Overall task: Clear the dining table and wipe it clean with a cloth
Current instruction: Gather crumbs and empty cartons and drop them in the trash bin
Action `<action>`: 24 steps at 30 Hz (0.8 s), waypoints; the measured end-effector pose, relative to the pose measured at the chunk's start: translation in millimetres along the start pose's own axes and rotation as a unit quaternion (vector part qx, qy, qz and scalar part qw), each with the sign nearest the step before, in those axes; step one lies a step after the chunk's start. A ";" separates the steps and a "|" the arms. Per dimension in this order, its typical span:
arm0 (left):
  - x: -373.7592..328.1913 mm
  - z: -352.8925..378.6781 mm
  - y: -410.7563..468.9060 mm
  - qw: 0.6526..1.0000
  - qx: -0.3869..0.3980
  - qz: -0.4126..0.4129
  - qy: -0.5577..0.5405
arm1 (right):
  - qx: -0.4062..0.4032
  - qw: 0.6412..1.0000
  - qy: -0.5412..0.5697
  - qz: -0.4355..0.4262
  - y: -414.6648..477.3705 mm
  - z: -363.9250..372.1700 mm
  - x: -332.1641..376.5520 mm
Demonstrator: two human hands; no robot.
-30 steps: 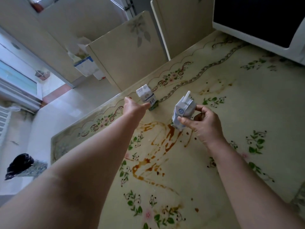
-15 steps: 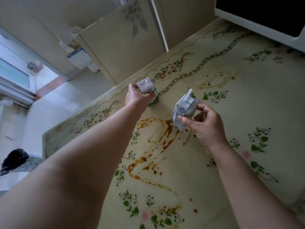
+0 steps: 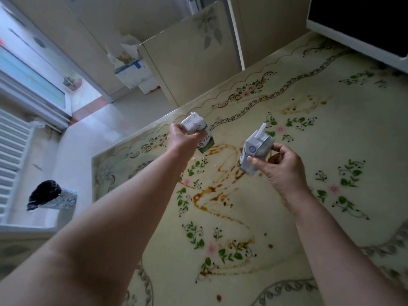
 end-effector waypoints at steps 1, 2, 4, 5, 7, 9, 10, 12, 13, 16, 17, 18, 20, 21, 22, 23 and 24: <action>3.0 -4.3 -8.8 1.000 0.001 -0.002 -0.005 | 0.005 1.000 0.007 0.003 -5.0 4.2 0.3; 7.0 -11.3 -18.4 1.000 -0.001 -0.006 -0.010 | 0.011 1.000 0.009 0.004 -12.2 9.5 3.5; 17.7 -22.4 -35.2 0.999 0.000 -0.020 -0.025 | 0.024 1.000 0.009 0.006 -26.5 18.8 7.9; 22.8 -28.7 -45.2 0.999 0.003 -0.025 -0.036 | 0.033 0.999 0.010 0.005 -35.1 24.7 10.6; 32.3 -40.1 -61.7 0.998 0.003 -0.032 -0.049 | 0.050 0.999 0.009 0.010 -50.3 36.1 14.5; 40.8 -49.5 -77.9 0.998 0.000 -0.035 -0.053 | 0.066 0.998 0.006 0.022 -63.6 47.3 15.2; 46.1 -57.4 -89.2 0.998 -0.004 -0.033 -0.057 | 0.076 0.997 0.001 0.023 -72.7 56.2 17.7; 55.7 -70.0 -107.2 0.998 -0.010 -0.029 -0.064 | 0.091 0.996 -0.001 0.021 -87.2 70.5 23.5; 60.4 -77.3 -115.7 0.997 -0.016 -0.027 -0.065 | 0.098 0.995 0.000 0.021 -93.7 77.7 25.3; 74.7 -107.7 -146.2 0.996 -0.036 -0.016 -0.080 | 0.122 0.992 -0.002 0.021 -117.3 104.7 32.5; 78.7 -117.4 -155.7 0.995 -0.040 -0.012 -0.086 | 0.131 0.991 0.003 0.019 -125.3 113.8 34.4; 84.4 -131.1 -169.4 0.995 -0.047 -0.006 -0.088 | 0.142 0.990 0.002 0.018 -136.6 126.2 37.4; 93.3 -155.9 -195.6 0.994 -0.063 0.010 -0.093 | 0.164 0.986 0.009 0.015 -158.5 148.8 42.5; 97.8 -168.1 -207.2 0.992 -0.074 0.019 -0.096 | 0.175 0.984 0.017 0.014 -168.7 159.7 44.2; 103.5 -183.5 -224.2 0.991 -0.087 0.026 -0.096 | 0.188 0.982 0.018 0.009 -182.7 173.4 47.1; 107.9 -195.3 -237.0 0.989 -0.098 0.033 -0.101 | 0.199 0.980 0.018 0.003 -193.5 184.5 49.3; 115.6 -213.3 -259.5 0.988 -0.110 0.038 -0.103 | 0.212 0.977 0.012 -0.005 -210.6 201.7 52.1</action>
Point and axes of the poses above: each hand's wrist, its own y-axis towards the middle knuckle, its own z-axis out of the palm, x = y × z, the point moved 10 cm from there along y, towards the middle knuckle, and after that the axes turned 13 degrees about x, right-handed, at the moved point
